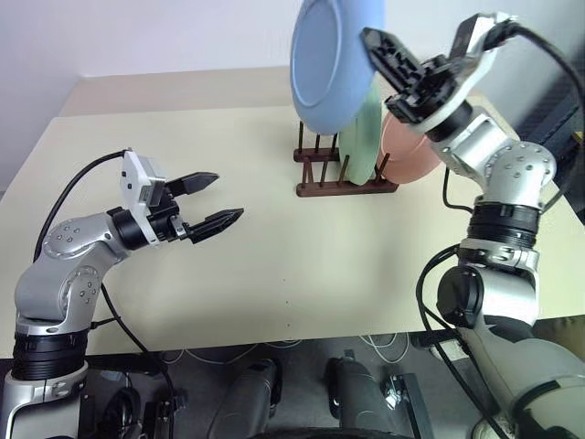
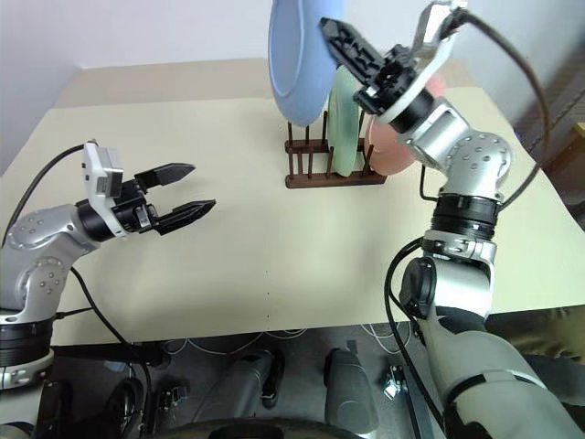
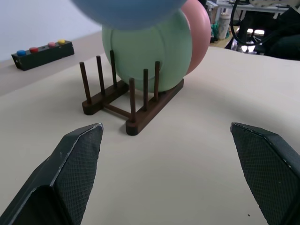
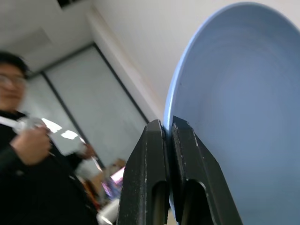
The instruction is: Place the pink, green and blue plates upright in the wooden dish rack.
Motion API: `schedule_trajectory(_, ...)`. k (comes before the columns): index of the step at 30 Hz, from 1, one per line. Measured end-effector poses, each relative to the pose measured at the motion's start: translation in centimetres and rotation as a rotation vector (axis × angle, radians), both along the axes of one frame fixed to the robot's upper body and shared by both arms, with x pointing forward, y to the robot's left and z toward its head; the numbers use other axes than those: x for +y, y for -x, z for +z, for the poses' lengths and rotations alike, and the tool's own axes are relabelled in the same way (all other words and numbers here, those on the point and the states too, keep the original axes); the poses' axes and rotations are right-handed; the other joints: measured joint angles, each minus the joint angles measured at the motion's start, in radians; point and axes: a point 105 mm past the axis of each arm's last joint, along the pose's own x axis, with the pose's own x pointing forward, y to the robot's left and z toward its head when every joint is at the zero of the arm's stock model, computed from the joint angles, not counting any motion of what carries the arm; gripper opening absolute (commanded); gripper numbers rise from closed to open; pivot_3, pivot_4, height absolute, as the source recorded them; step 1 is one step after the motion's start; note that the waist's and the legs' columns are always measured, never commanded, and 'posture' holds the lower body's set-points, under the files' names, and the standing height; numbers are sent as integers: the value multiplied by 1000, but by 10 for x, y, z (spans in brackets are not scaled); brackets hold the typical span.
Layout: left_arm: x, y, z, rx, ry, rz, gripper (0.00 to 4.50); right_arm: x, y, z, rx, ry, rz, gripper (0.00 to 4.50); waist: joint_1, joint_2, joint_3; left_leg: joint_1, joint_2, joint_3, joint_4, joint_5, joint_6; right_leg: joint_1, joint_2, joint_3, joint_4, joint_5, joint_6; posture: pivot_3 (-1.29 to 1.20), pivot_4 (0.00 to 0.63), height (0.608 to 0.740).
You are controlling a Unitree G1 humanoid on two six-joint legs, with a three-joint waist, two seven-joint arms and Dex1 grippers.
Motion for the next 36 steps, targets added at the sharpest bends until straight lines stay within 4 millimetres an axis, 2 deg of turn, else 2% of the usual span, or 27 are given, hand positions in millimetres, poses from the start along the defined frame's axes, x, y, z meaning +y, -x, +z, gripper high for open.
schedule_trajectory(3,-3,2,3,-14,0,-7,4500,9,-9,-9,12,30,-32,38,-3,0,0,0,0,0,0,0,0,0,0,0,0,0,0,0,150,740)
schedule_trajectory(10,0,1,1,-6,-4,12,4500,11,-26,-29,39,105,-141,38,-2,0,0,0,0,0,0,0,0,-1,1,0,0,0,0,0,150,740)
schedule_trajectory(13,2,2,-3,7,-11,19,4500,13,-26,-36,35,146,-152,38,-3,0,0,0,0,0,-1,0,0,-1,1,0,0,0,0,0,150,740)
schedule_trajectory(18,3,2,-3,-1,-30,27,4500,14,-28,-68,85,223,-166,38,-2,0,0,0,0,0,0,0,0,0,1,0,0,0,0,0,150,740)
schedule_trajectory(21,3,2,-3,-2,-30,29,4500,14,-27,-75,91,242,-171,38,-2,0,0,0,0,0,0,0,0,-1,1,0,0,0,0,0,150,740)
schedule_trajectory(25,3,2,-3,-2,-30,28,4500,16,-22,-72,59,256,-162,1350,-3,0,0,0,0,0,-1,0,0,-1,1,0,0,0,0,0,150,740)
schedule_trajectory(26,3,2,-3,-2,-30,28,4500,17,-21,-70,46,260,-157,1945,-3,0,0,0,0,0,-1,0,0,-1,1,0,0,0,0,0,150,740)
schedule_trajectory(30,3,1,-2,-5,-30,26,4500,22,-18,-68,6,295,-156,3867,-3,0,0,0,0,0,-1,0,0,-1,1,0,0,0,0,0,150,740)
schedule_trajectory(36,3,1,-2,-5,-30,25,4500,22,-19,-66,-64,350,-206,3867,-2,0,0,0,0,0,-1,0,0,-1,1,0,0,0,0,0,150,740)
